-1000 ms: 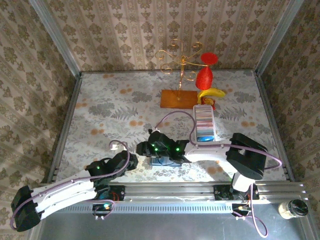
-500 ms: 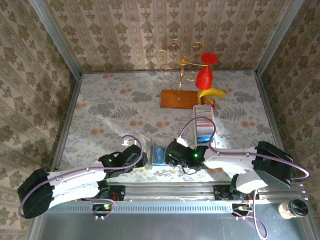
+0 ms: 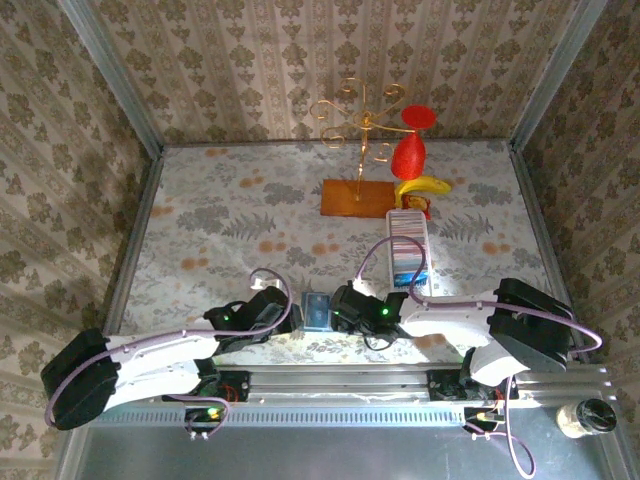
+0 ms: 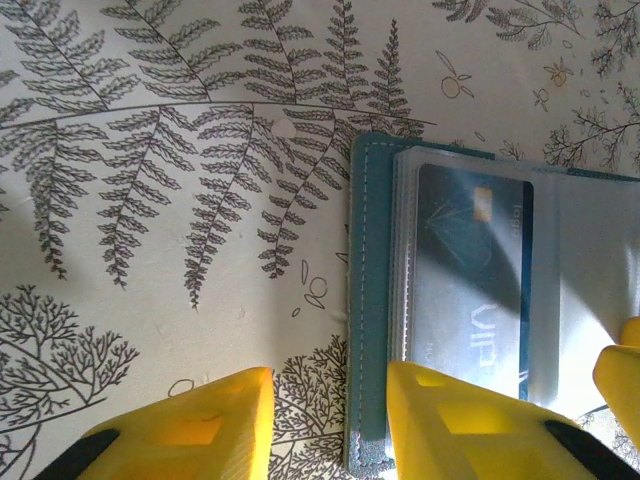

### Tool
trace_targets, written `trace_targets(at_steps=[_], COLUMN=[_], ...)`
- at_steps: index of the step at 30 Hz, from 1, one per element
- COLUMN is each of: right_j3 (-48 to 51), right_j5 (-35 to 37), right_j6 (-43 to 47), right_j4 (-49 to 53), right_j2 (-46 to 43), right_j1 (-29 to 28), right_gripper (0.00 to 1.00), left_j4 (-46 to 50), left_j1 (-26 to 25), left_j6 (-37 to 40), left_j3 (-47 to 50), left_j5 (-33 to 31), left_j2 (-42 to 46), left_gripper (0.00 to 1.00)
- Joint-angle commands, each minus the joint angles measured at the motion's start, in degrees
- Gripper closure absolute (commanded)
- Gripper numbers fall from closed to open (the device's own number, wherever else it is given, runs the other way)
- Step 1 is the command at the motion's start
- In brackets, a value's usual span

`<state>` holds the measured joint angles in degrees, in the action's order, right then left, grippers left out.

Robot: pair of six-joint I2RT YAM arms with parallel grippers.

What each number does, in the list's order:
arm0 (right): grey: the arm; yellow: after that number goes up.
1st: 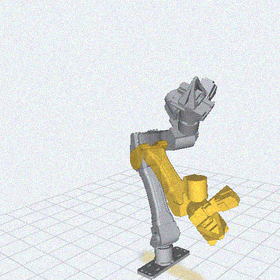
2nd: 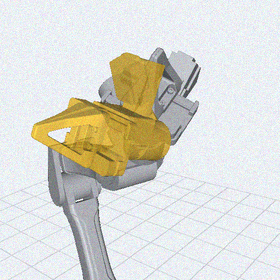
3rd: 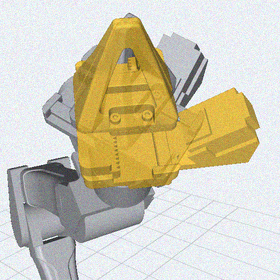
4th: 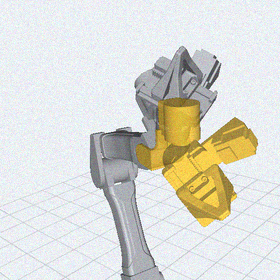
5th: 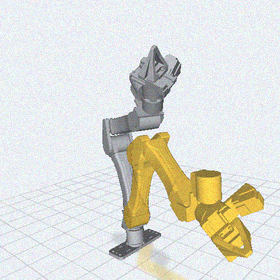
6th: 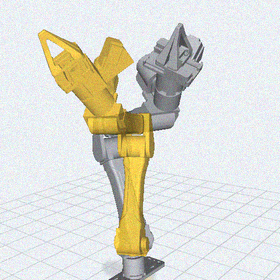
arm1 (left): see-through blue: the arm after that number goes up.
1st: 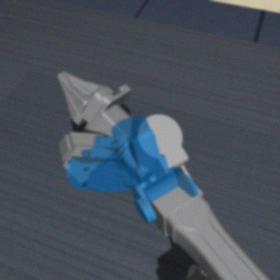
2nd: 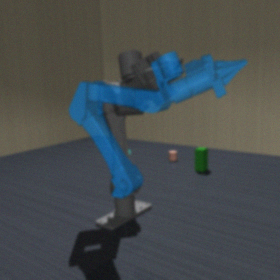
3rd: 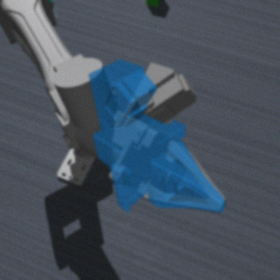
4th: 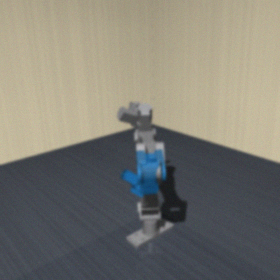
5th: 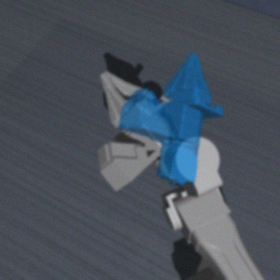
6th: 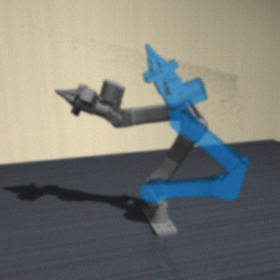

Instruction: Put the credit cards into the card holder

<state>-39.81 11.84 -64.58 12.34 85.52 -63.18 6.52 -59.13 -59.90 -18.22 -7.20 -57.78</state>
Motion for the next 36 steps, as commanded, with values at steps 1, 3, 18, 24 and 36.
trace_targets(at_steps=[1, 3, 18, 24, 36], right_j3=[-0.48, -0.88, -2.16, -1.11, 0.51], right_j5=[0.43, 0.12, -3.42, -5.39, -6.12], right_j6=[-1.34, -1.35, -2.39, -4.12, -6.56], right_j4=[0.78, 0.79, -10.28, -16.34, -25.15], right_j2=[1.9, 2.57, 4.22, 4.48, 4.92], right_j1=[-0.28, -0.28, -0.19, 0.16, 0.25], right_gripper=[0.45, 0.43, 0.37, 0.38, 0.38], left_j4=[-2.04, -2.93, -8.3, -10.1, -11.35], left_j1=[0.51, 0.45, 0.6, 0.54, -0.08], left_j6=[1.37, 1.32, 0.84, 0.31, -0.65], left_j3=[-0.53, -0.33, 0.98, 1.51, 2.49], left_j5=[1.14, 1.48, 3.9, 4.71, 4.81], left_j2=[-0.81, -1.73, -6.06, -7.43, -7.62], left_gripper=[0.65, 0.66, 0.76, 0.8, 0.85])
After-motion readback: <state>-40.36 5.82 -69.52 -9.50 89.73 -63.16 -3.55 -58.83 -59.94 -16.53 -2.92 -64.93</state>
